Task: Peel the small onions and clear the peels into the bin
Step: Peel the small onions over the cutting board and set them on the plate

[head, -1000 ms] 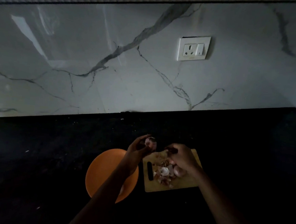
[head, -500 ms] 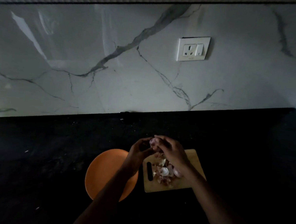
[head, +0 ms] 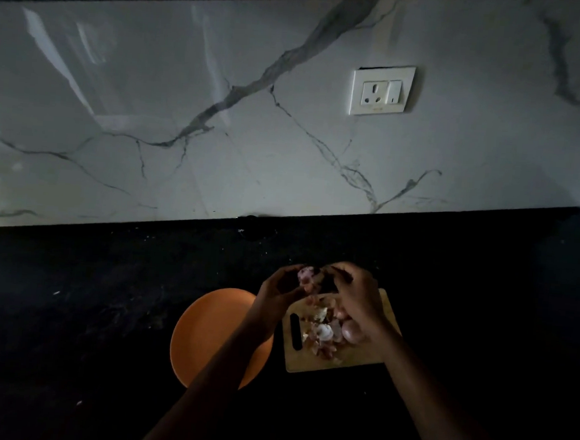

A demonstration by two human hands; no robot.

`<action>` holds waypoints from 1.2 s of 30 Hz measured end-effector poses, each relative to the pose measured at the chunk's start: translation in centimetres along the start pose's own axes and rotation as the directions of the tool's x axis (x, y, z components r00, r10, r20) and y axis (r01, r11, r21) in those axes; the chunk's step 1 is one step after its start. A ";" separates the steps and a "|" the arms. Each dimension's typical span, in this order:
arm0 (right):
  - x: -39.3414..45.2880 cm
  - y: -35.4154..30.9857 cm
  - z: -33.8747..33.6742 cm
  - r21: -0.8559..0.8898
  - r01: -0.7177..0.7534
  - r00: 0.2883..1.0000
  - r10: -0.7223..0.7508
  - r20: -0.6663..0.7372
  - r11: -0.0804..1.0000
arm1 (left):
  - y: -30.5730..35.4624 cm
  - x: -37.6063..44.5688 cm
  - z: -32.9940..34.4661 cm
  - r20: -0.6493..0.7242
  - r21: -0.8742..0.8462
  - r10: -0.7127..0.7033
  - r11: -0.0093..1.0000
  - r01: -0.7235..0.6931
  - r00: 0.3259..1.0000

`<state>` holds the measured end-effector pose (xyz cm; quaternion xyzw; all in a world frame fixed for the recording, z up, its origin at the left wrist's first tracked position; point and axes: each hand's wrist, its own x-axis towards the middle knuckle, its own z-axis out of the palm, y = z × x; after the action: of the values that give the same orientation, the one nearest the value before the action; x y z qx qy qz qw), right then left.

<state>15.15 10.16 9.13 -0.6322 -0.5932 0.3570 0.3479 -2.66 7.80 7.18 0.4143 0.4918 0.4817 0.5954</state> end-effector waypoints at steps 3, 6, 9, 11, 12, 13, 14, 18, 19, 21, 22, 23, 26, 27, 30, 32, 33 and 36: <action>-0.2 1.8 -0.5 -0.114 -0.072 0.992 0.083 0.094 0.991 | -0.4 -0.2 -0.7 0.012 -0.038 -0.011 0.999 0.011 1.000; -0.8 3.1 -0.5 -0.203 -0.020 0.974 0.066 0.219 0.979 | -0.7 -0.4 -0.8 -0.001 -0.094 -0.032 0.995 0.032 0.999; -1.3 2.4 -0.3 -0.110 -0.008 0.976 0.032 0.216 0.994 | -1.0 -0.5 -0.9 -0.007 -0.133 -0.050 0.990 0.049 0.999; -1.5 0.9 0.1 0.048 -0.036 0.977 0.025 0.210 0.998 | -0.9 -0.6 -0.7 -0.019 -0.130 -0.039 0.991 0.036 0.999; -1.5 0.3 0.3 0.135 -0.019 0.975 -0.012 0.220 0.991 | -0.7 -0.6 -0.5 -0.018 -0.127 -0.036 0.991 0.034 0.999; -1.5 -0.2 0.4 0.187 0.014 0.970 -0.058 0.235 0.982 | -0.5 -0.6 -0.4 -0.010 -0.117 -0.031 0.993 0.029 0.999; -1.4 -0.6 0.4 0.207 0.050 0.963 -0.103 0.250 0.977 | -0.2 -0.7 -0.2 0.003 -0.116 -0.026 0.993 0.026 1.000; -0.9 -0.9 0.3 0.184 0.147 0.953 -0.189 0.238 0.972 | 0.7 -1.0 -0.1 0.046 -0.169 0.001 0.986 0.007 0.999; -0.9 -0.8 0.2 0.187 0.154 0.955 -0.195 0.223 0.970 | 0.6 -0.9 -0.2 0.033 -0.160 -0.004 0.987 0.009 0.999; -0.8 -0.7 0.2 0.182 0.187 0.956 -0.222 0.191 0.965 | 0.5 -0.9 -0.3 0.004 -0.145 -0.032 0.989 0.032 0.999; -0.7 -0.7 0.1 0.173 0.203 0.956 -0.233 0.178 0.964 | 0.3 -0.9 -0.3 -0.004 -0.139 -0.048 0.989 0.047 0.999; -0.8 -0.7 0.0 0.164 0.212 0.956 -0.239 0.171 0.963 | 0.0 -0.8 -0.3 -0.010 -0.128 -0.055 0.990 0.054 0.998; -0.8 -0.9 -0.3 0.149 0.212 0.953 -0.238 0.189 0.966 | 0.1 -0.8 -0.2 -0.024 -0.120 -0.059 0.991 0.055 0.998; -0.8 -0.9 -0.4 0.135 0.216 0.950 -0.240 0.200 0.967 | 0.1 -0.8 -0.3 -0.019 -0.115 -0.055 0.992 0.052 0.998; -0.7 -0.9 -0.6 0.065 0.262 0.940 -0.270 0.211 0.963 | 0.0 -0.7 -0.5 -0.014 -0.111 -0.056 0.992 0.054 0.998; -0.5 -0.9 -0.5 0.012 0.316 0.928 -0.312 0.203 0.949 | -0.3 -0.4 -0.7 -0.030 -0.098 -0.059 0.994 0.056 0.998; -0.4 -0.9 -0.5 -0.010 0.342 0.922 -0.333 0.198 0.940 | -0.5 -0.3 -0.9 -0.035 -0.086 -0.065 0.994 0.061 0.997; 0.0 -0.8 -0.4 -0.056 0.378 0.915 -0.363 0.178 0.924 | -0.6 0.0 -1.0 -0.033 -0.068 -0.064 0.996 0.061 0.997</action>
<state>15.11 10.15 10.01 -0.4914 -0.7443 0.3088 0.3305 -3.56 7.70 6.41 0.3700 0.4986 0.4863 0.6148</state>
